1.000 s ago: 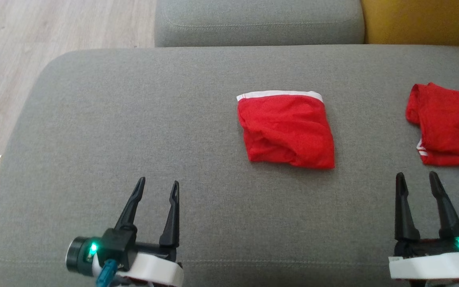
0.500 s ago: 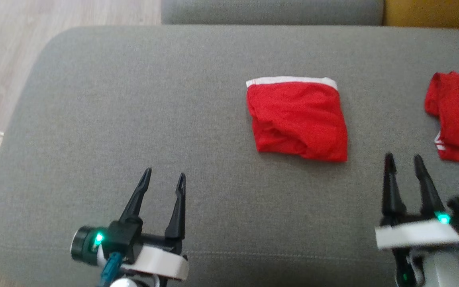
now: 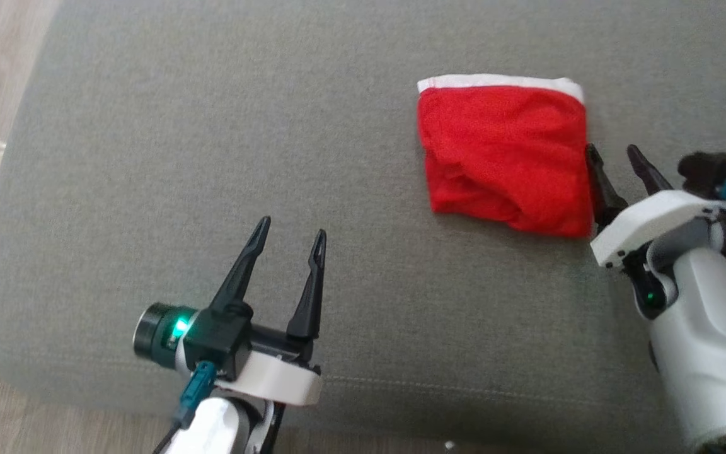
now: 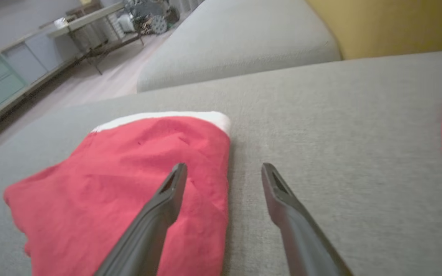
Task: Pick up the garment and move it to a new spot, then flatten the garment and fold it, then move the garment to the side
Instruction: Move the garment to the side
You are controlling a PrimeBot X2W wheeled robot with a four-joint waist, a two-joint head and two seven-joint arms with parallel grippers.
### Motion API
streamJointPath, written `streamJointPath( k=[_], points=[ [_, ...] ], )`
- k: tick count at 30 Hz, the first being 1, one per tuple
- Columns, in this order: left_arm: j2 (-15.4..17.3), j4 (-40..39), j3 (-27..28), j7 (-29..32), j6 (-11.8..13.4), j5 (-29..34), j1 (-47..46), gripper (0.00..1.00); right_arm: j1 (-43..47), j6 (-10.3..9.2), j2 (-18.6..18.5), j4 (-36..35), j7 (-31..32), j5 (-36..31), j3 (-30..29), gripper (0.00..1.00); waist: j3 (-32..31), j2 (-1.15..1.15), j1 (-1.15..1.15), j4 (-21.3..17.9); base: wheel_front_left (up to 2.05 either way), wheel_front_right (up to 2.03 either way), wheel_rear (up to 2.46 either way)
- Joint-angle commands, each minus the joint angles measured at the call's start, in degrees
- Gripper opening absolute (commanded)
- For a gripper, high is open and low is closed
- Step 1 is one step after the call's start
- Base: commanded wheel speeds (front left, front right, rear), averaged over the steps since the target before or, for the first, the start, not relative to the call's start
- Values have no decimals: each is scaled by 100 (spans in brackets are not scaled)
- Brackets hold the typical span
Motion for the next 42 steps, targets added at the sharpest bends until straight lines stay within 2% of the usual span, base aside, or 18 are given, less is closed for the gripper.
streamJointPath(
  k=[1, 3, 4, 5, 6, 7, 13, 19, 30, 37, 42],
  points=[
    [-14, -182, 127, -30, 6, 36, -215, 100, -178, 26, -83, 1, 49, 92, 199, 100, 141, 0, 0, 98, 0, 0, 0],
    [-14, -178, 94, -30, 19, 26, -275, 100, -321, 26, -145, 255, 189, 137, 395, 100, 214, 0, 0, 140, 0, 0, 0],
    [-14, -179, 80, -30, 29, 21, -298, 100, -369, 26, -150, 356, 248, 204, 475, 96, 245, 0, 0, 156, 0, 0, 0],
    [-14, -178, 70, -30, 38, 18, -316, 100, -400, 26, -137, 444, 323, 292, 566, 69, 266, 0, 0, 167, 0, 0, 0],
    [-14, -175, 65, -30, 47, 15, -328, 100, -419, 26, -127, 498, 385, 382, 675, 30, 280, 0, 0, 172, 0, 0, 0],
    [-14, -174, 65, -30, 57, 13, -336, 100, -434, 26, -131, 526, 410, 478, 772, 0, 289, 0, 0, 170, 0, 0, 0],
    [-14, -168, 130, -30, 84, 49, -331, 100, -517, 26, -345, 444, 60, 916, 1166, 0, 275, 0, 0, -45, 0, 0, 0],
    [-1, -187, 203, -30, 31, 134, -306, 100, -679, 26, -614, 435, -182, 1094, 1207, 0, 273, 0, 0, -457, 0, 0, 0],
    [134, -315, 265, -30, -87, 286, -391, 100, -1146, 26, -1257, 528, -420, 1116, 729, 0, 598, 0, 0, -1326, 0, 0, 0],
    [221, -370, 278, -30, -109, 319, -455, 100, -1400, 26, -1566, 640, -386, 997, 260, 0, 802, 0, 0, -1605, 0, 0, 0],
    [273, -393, 274, -30, -112, 332, -478, 100, -1590, 26, -1728, 751, -446, 425, -45, 0, 947, 0, 0, -1701, 0, 0, 0]
  ],
)
